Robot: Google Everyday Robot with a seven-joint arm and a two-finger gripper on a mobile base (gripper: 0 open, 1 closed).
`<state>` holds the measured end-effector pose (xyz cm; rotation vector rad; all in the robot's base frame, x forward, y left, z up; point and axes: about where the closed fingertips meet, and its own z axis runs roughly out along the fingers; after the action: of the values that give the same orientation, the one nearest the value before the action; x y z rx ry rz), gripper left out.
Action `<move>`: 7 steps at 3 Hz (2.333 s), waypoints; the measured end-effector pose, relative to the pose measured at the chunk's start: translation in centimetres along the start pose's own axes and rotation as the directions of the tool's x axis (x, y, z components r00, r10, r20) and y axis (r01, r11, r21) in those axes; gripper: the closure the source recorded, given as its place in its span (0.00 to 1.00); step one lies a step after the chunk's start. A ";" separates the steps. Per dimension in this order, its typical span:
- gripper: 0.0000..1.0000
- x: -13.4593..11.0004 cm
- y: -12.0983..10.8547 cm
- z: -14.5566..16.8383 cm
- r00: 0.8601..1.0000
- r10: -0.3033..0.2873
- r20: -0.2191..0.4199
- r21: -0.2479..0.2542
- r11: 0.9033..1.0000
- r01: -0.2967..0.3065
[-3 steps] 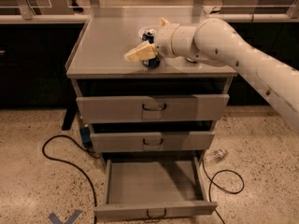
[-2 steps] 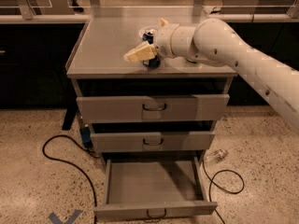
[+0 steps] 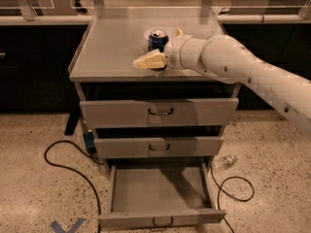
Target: Place pepsi can into bottom drawer
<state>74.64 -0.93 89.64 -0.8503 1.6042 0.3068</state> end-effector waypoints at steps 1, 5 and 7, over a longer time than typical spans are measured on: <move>0.00 1.3 0.2 0.4 1.000 0.012 0.002 0.047 0.999 -0.012; 0.88 1.2 0.2 0.4 1.000 0.012 0.003 0.047 0.999 -0.012; 1.00 -0.1 3.8 -4.7 1.000 0.001 -0.020 0.029 1.000 0.000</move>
Offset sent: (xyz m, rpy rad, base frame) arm 0.0007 0.0000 -0.0149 0.0094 -0.0058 -0.0443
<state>68.58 -1.20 89.82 -0.8336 1.6239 0.2757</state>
